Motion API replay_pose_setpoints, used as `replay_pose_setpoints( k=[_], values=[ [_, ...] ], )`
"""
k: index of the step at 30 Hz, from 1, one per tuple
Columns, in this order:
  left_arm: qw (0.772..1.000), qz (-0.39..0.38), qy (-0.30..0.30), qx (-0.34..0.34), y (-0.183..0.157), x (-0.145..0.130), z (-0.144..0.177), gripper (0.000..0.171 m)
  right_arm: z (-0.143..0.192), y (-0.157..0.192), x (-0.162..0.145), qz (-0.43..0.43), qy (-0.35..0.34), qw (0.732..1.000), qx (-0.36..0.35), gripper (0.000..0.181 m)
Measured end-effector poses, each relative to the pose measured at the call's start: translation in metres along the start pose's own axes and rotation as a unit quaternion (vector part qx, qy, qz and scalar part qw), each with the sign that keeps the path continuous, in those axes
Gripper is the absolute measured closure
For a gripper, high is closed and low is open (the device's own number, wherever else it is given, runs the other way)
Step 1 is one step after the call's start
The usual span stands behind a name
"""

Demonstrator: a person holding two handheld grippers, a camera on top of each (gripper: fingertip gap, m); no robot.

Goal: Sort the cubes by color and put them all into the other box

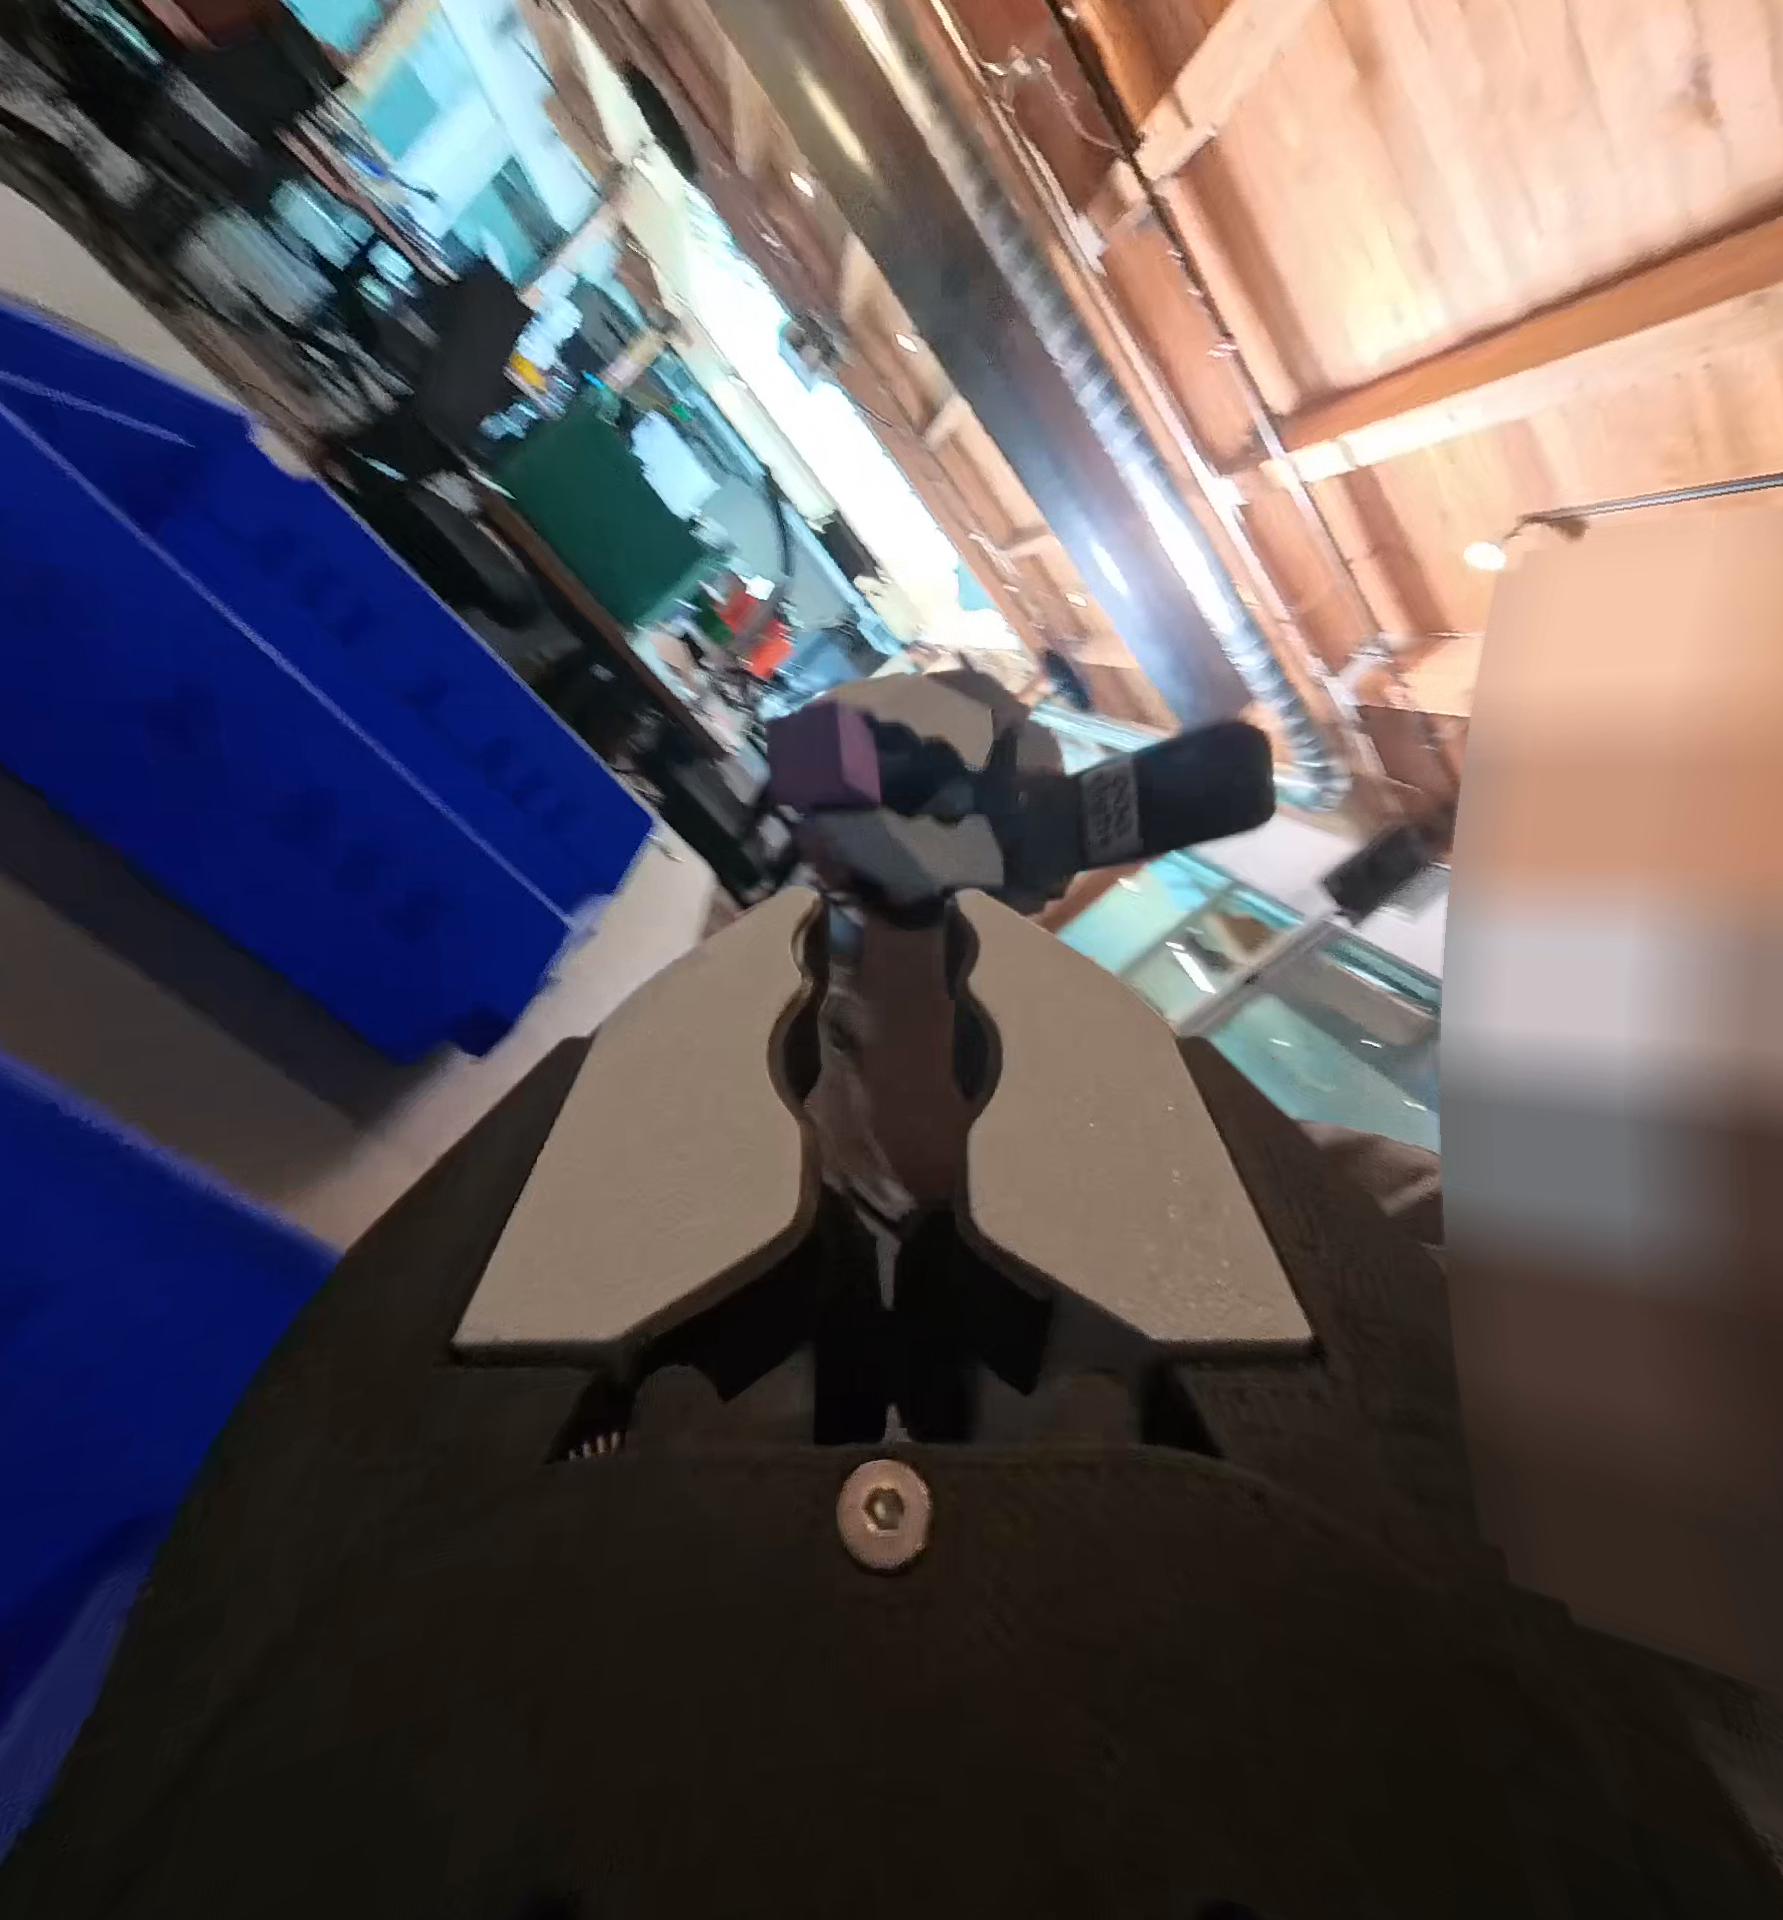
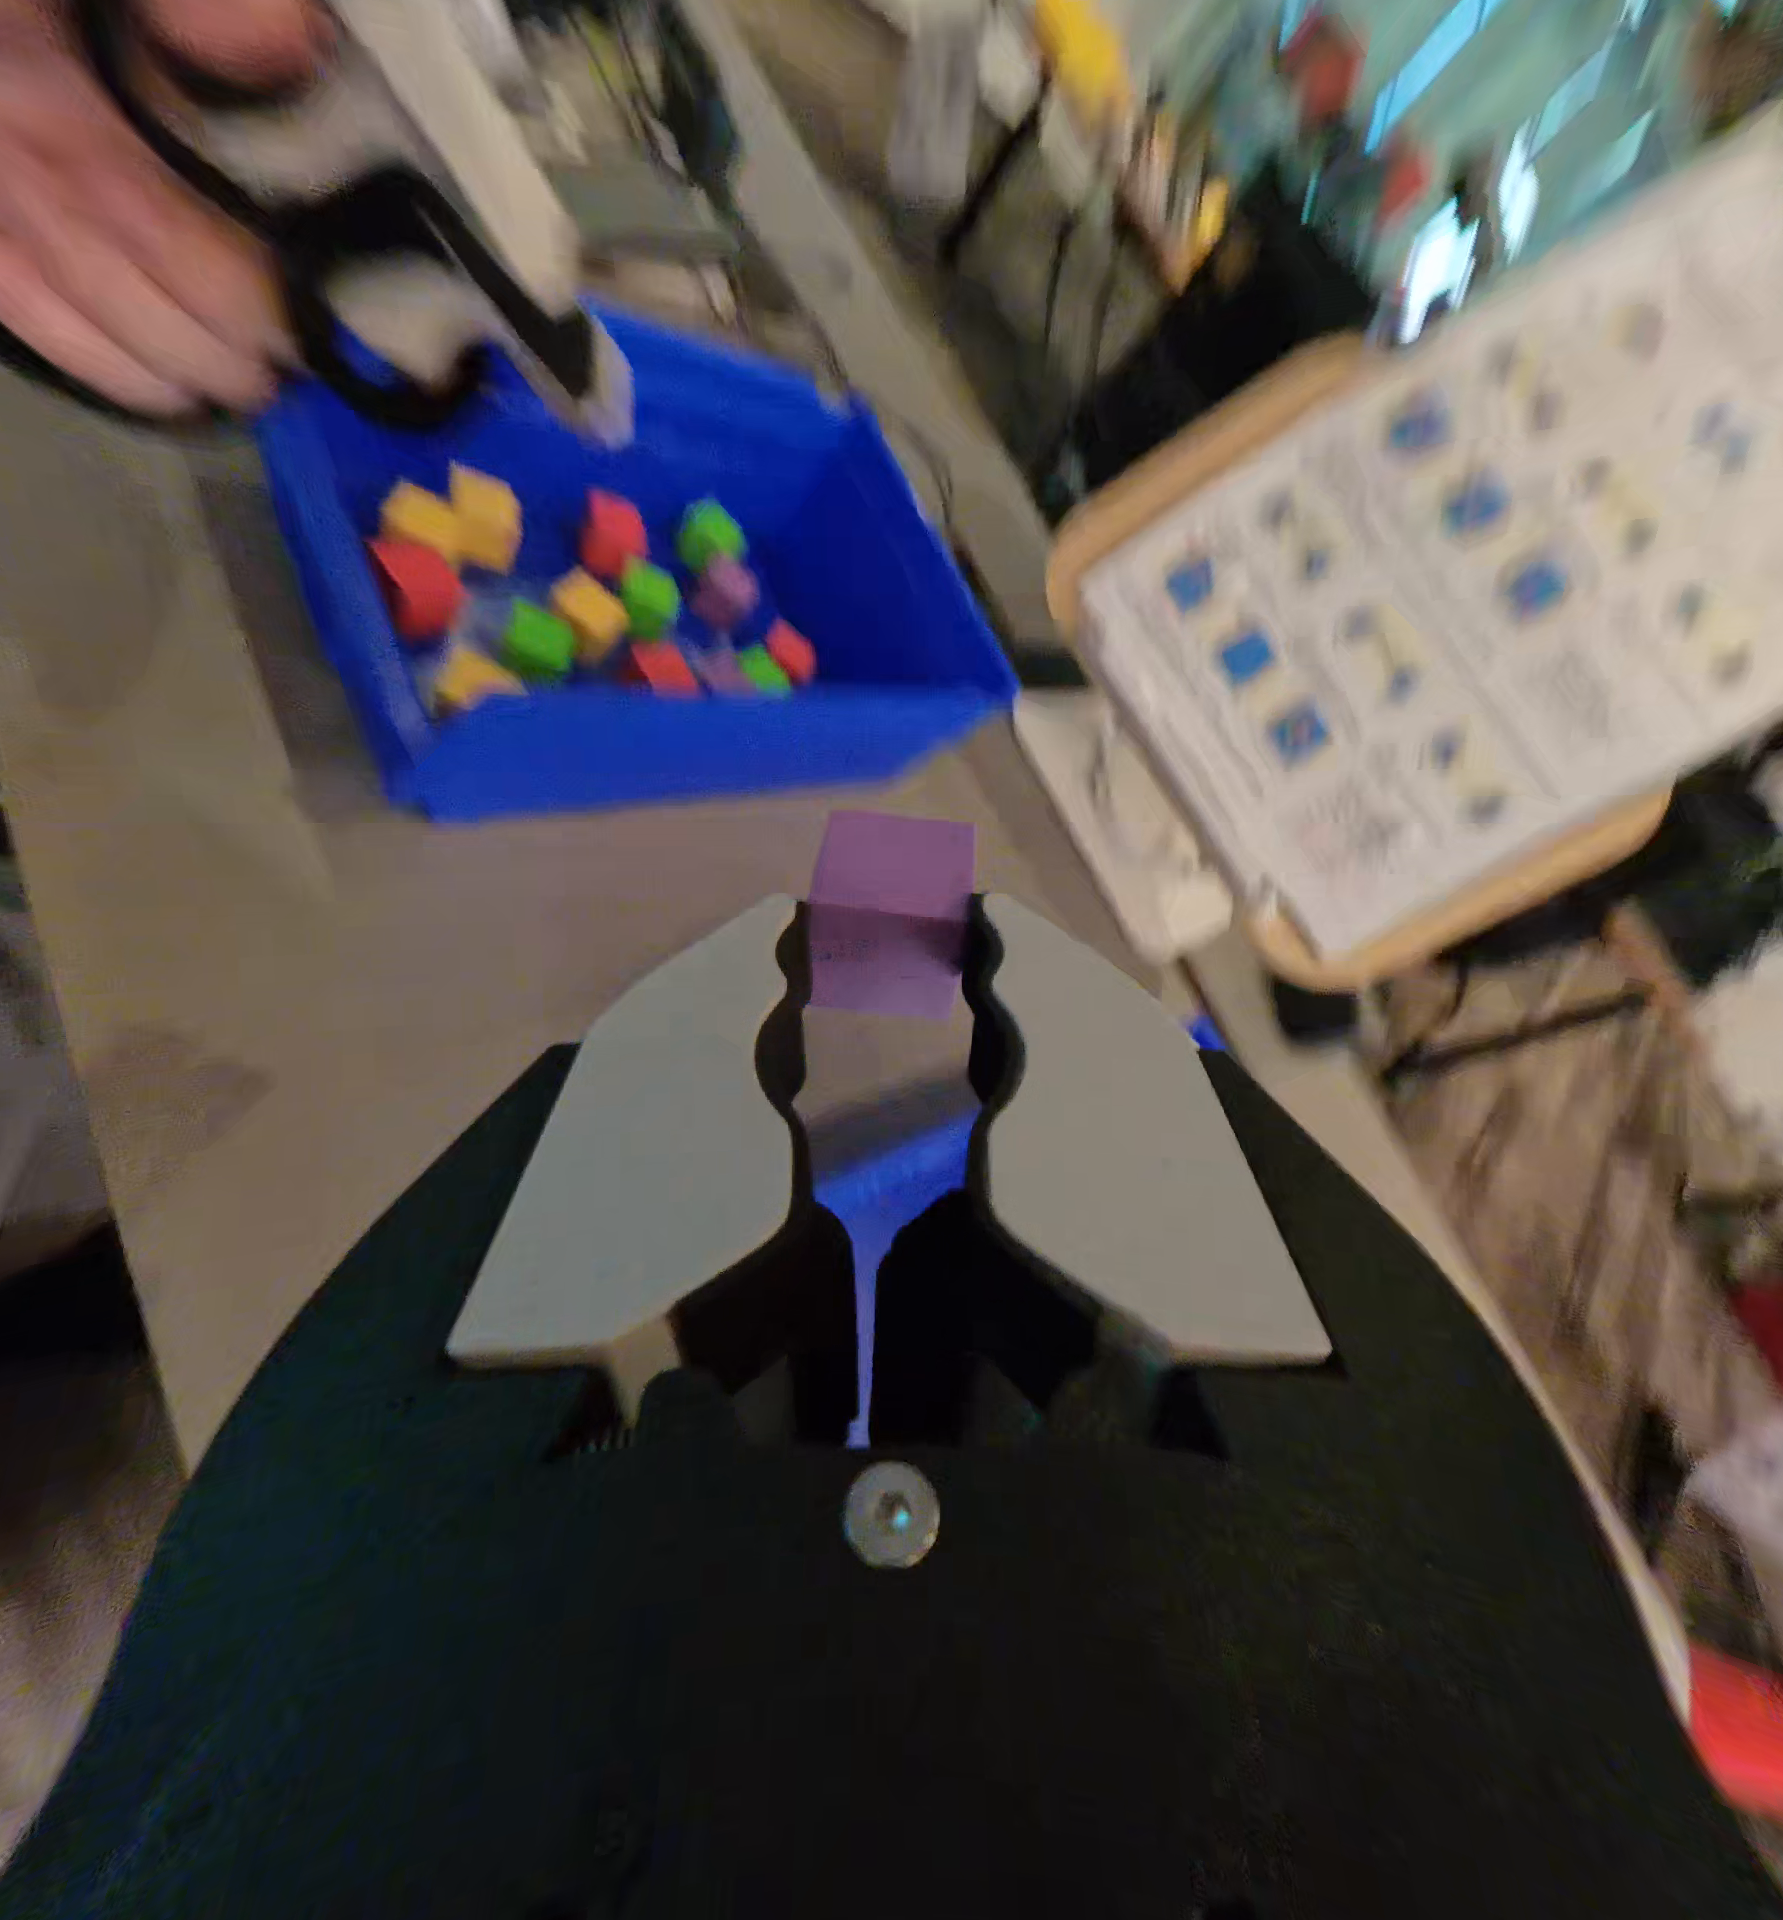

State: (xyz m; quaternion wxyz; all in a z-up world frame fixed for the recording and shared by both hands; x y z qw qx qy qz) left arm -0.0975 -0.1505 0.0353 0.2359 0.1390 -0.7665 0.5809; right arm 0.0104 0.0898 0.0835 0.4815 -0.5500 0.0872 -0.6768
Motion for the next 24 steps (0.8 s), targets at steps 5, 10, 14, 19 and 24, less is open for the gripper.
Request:
replay_pose_setpoints(
  k=[5,10,14,19,24],
  values=[
    [0.996,-0.054,-0.02,0.072,-0.007,0.011,0.018,0.153,-0.001,-0.054,-0.086,-0.131,0.253,0.954,0.094,0.153],
    [0.995,-0.063,-0.011,0.081,-0.01,0.01,0.018,0.153,-0.031,-0.027,-0.165,-0.202,0.413,0.841,0.283,0.153],
    [0.995,-0.058,-0.003,0.082,-0.007,0.009,0.017,0.153,-0.045,-0.018,-0.189,-0.204,0.466,0.793,0.335,0.153],
    [0.995,-0.058,-0.005,0.083,-0.006,0.011,0.021,0.153,-0.048,-0.017,-0.197,-0.198,0.527,0.75,0.346,0.153],
    [0.995,-0.058,-0.009,0.082,-0.006,0.013,0.025,0.154,-0.046,-0.012,-0.201,-0.092,0.537,0.748,0.38,0.152]
  ],
)
Point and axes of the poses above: each gripper's, where its closed fingertips meet, z back along the fingers, x out of its top, y = z × x across the jaws, the point moved 9 cm from there along z, back along the fingers, and after that the axes turned 7 degrees about z, right-handed, at the moved point
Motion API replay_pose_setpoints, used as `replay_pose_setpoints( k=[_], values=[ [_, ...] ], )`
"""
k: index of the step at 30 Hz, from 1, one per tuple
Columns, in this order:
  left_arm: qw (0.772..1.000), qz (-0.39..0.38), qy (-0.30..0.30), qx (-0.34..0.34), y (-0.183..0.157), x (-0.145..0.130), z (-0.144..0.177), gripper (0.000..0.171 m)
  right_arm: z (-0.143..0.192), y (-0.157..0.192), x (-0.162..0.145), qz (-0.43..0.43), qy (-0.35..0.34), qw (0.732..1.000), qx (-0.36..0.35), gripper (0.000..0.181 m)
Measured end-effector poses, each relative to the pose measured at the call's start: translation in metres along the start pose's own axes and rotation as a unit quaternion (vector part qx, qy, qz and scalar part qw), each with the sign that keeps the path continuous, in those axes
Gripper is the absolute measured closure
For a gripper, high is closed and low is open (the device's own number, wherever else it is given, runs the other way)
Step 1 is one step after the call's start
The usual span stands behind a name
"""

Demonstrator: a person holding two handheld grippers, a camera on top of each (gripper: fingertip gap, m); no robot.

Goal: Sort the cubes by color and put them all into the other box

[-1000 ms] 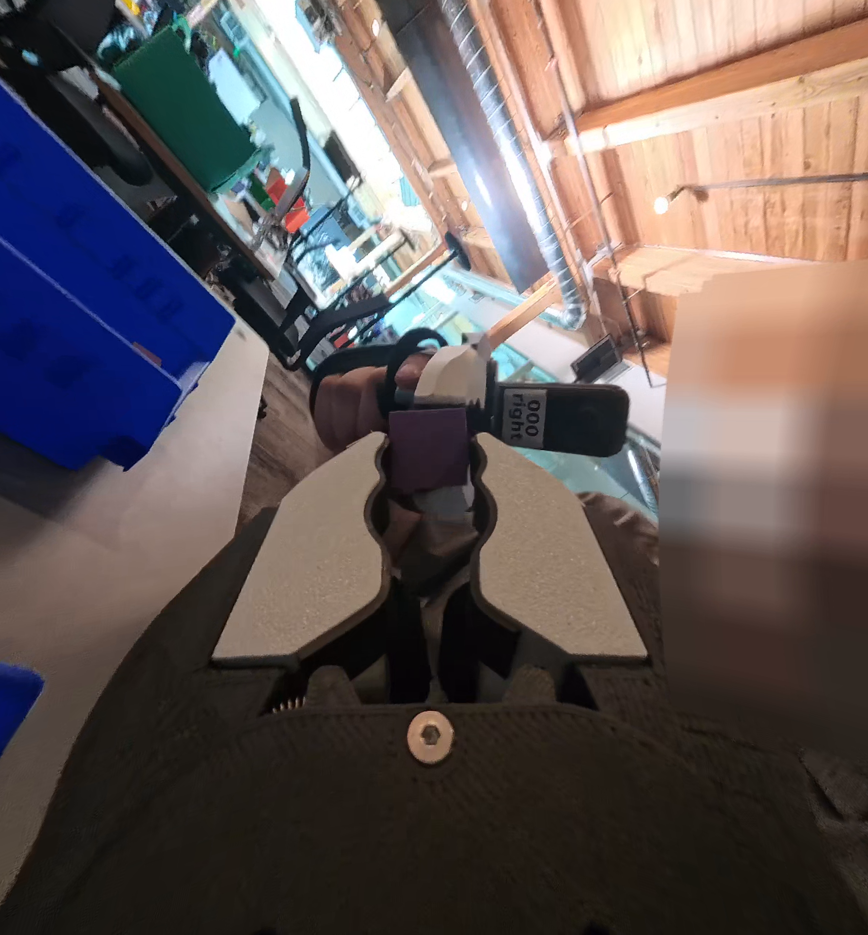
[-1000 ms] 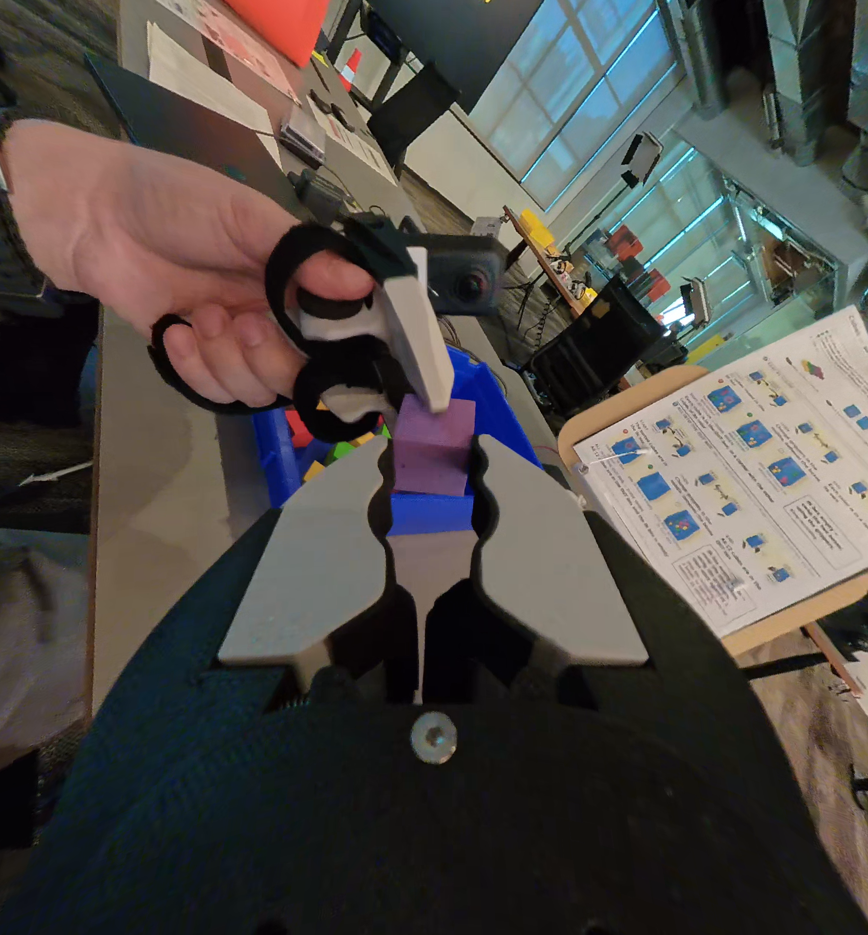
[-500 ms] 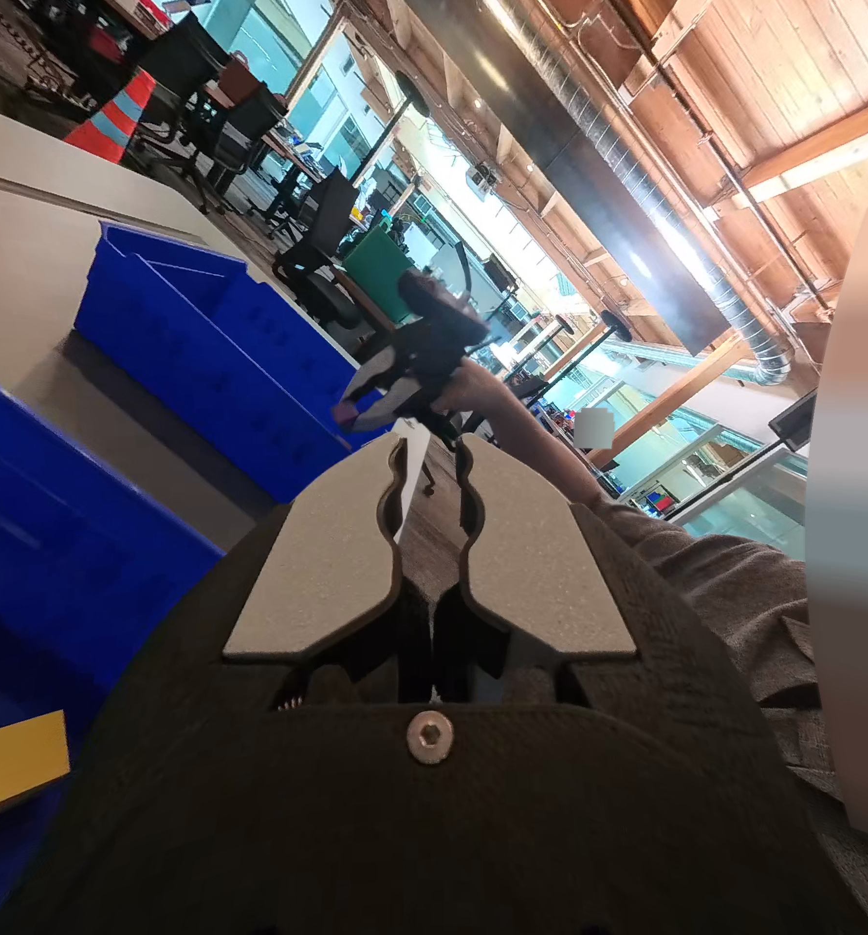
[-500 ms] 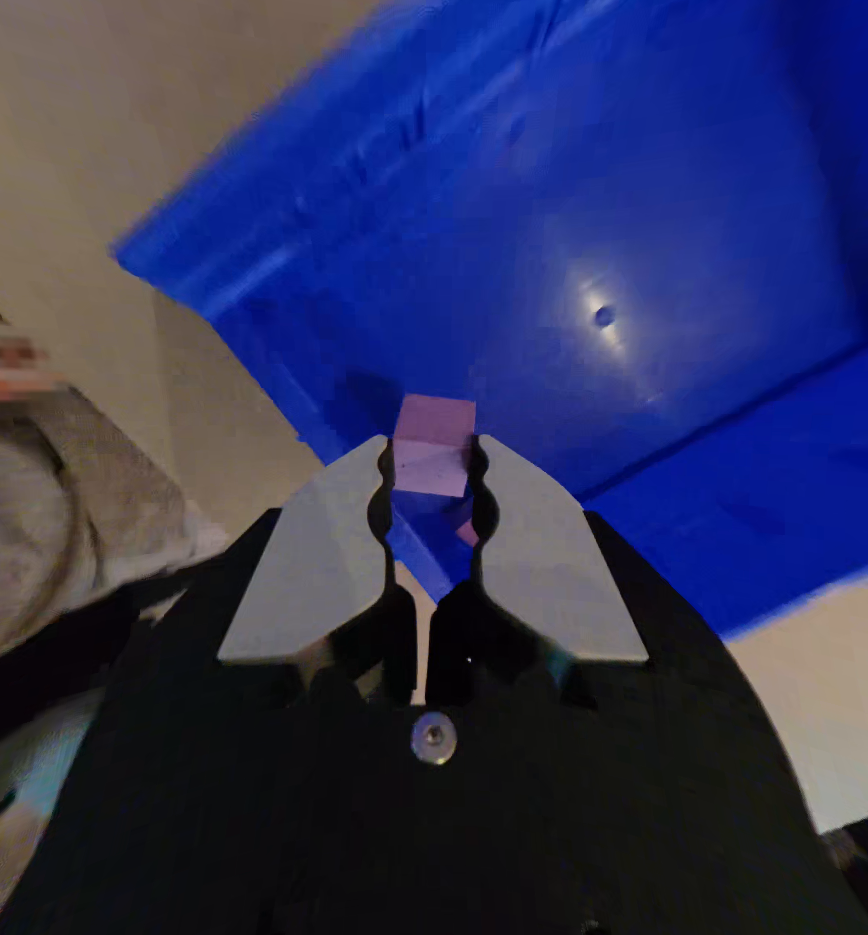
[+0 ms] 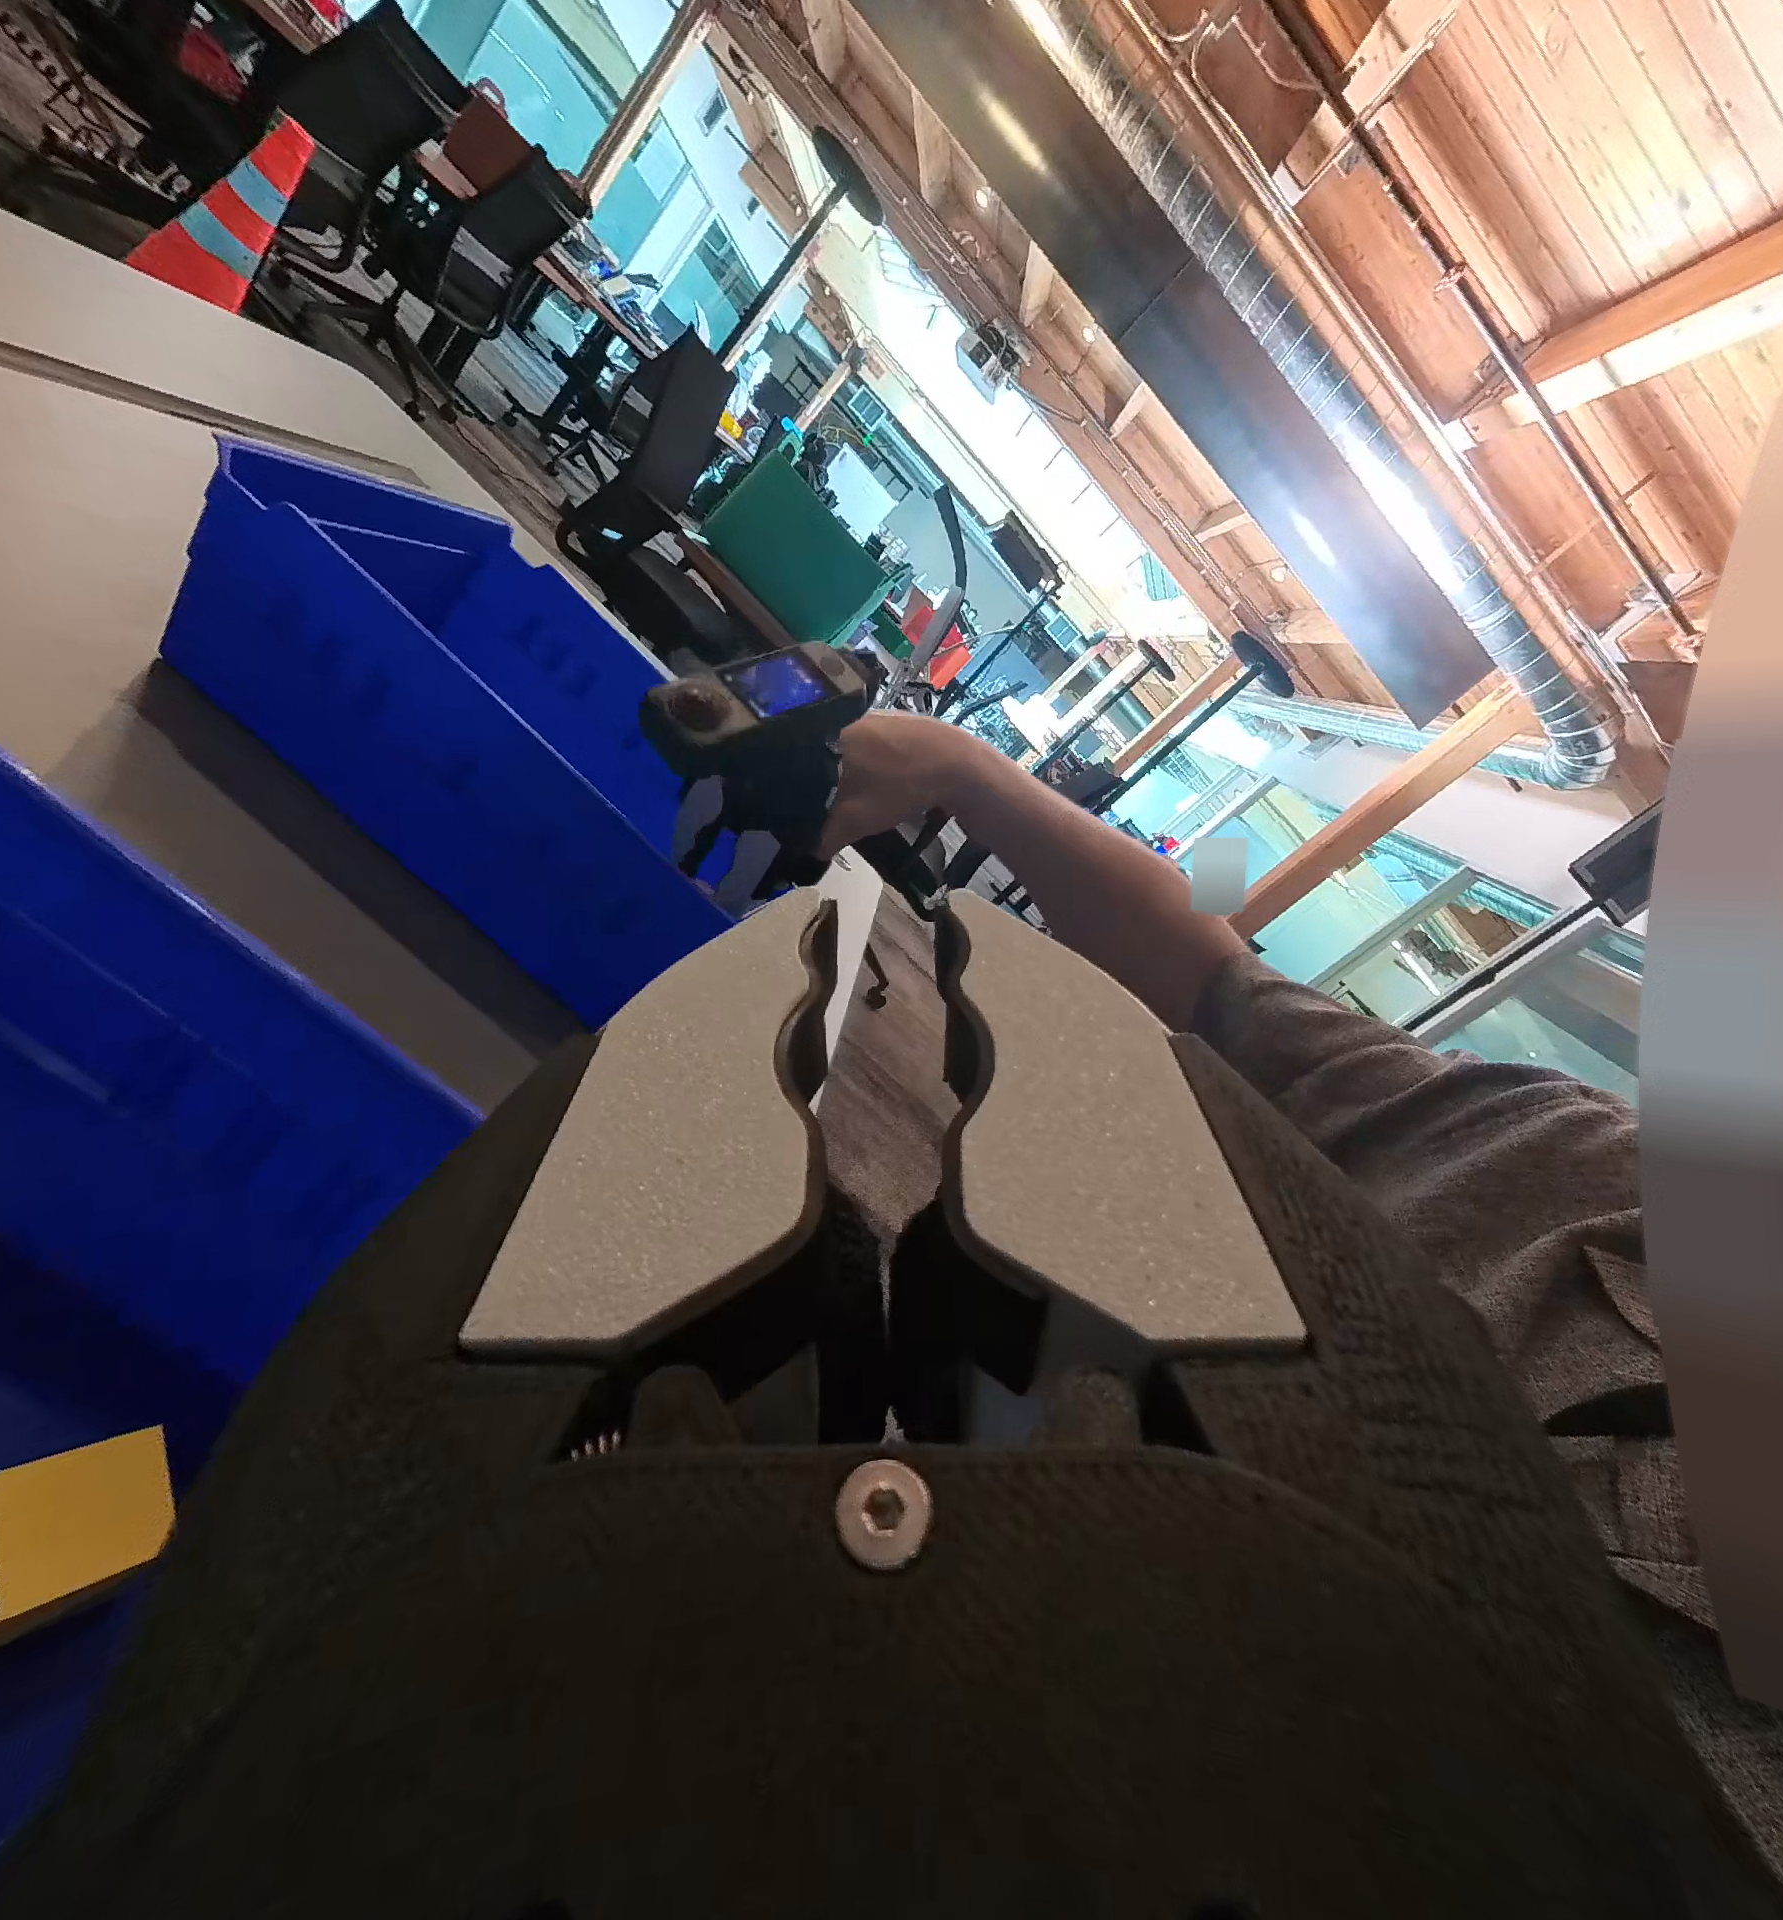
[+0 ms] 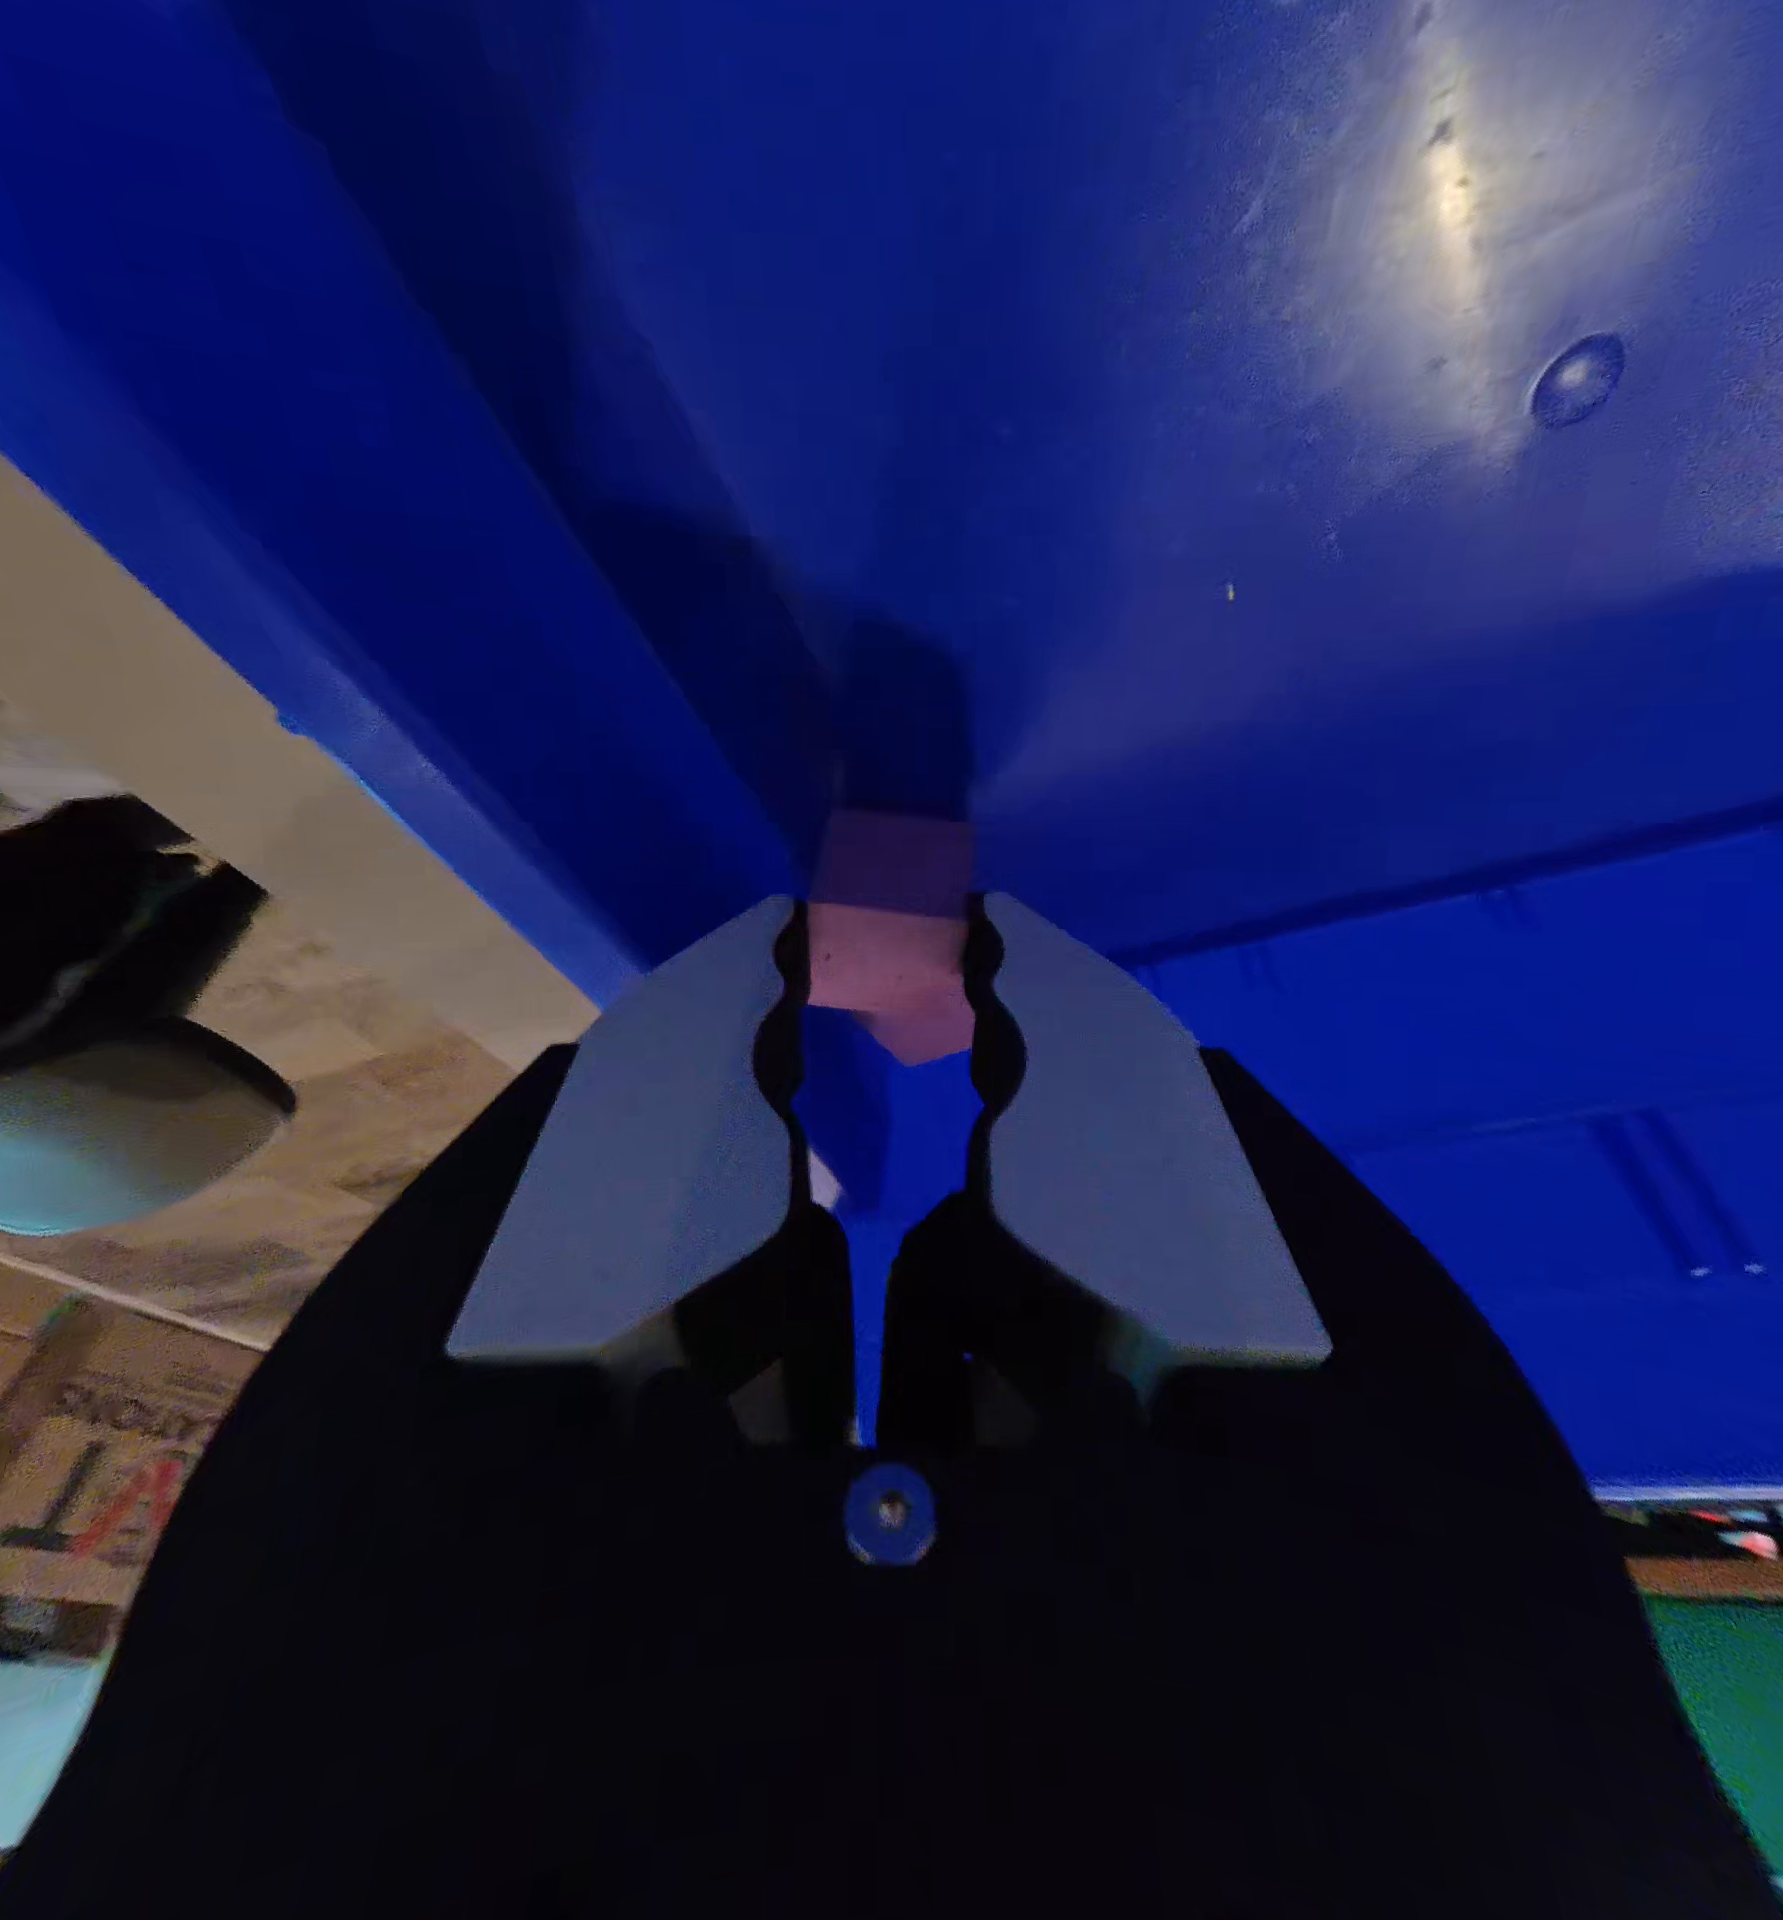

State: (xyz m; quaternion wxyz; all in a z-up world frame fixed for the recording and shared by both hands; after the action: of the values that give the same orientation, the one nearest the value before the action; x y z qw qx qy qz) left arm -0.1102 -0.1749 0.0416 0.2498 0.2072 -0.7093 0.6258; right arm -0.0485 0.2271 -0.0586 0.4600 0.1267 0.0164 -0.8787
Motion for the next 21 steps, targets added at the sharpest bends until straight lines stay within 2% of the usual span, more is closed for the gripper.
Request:
replay_pose_setpoints(
  k=[3,7,11,14,16,18,21],
  values=[
    [1.0,0.0,0.001,-0.002,-0.001,0.0,0.0,0.154,-0.001,-0.001,0.002,0.024,0.012,1.0,0.01,0.152],
    [1.0,-0.004,0.003,-0.003,-0.003,0.0,0.0,0.154,-0.004,-0.006,0.002,0.008,0.02,0.999,0.042,0.148],
    [1.0,-0.007,0.002,0.004,-0.002,0.001,0.003,0.154,0.001,-0.012,0.0,-0.02,0.003,0.998,0.056,0.134],
    [1.0,-0.013,0.002,0.027,0.002,0.003,0.007,0.154,0.014,-0.015,-0.003,-0.028,-0.029,0.999,0.031,0.133],
    [0.997,-0.027,0.004,0.068,0.007,0.005,0.011,0.154,0.033,-0.013,-0.004,-0.03,-0.084,0.996,-0.004,0.136],
    [0.987,-0.055,0.016,0.153,0.016,0.009,0.016,0.153,0.054,-0.005,-0.007,-0.02,-0.153,0.986,-0.063,0.137],
    [0.941,-0.11,0.064,0.315,0.036,0.02,0.019,0.144,0.082,0.015,-0.01,-0.015,-0.265,0.954,-0.14,0.138]
  ],
)
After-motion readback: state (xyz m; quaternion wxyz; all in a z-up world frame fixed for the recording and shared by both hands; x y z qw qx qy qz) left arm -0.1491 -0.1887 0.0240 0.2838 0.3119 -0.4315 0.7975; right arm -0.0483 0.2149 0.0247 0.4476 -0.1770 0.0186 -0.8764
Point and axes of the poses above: each gripper's, where its closed fingertips meet, z back along the fingers, x out of its top, y = z × x across the jaws, the point moved 9 cm from there along z, back along the fingers, and after that the axes turned 7 degrees about z, right-handed, at the moved point
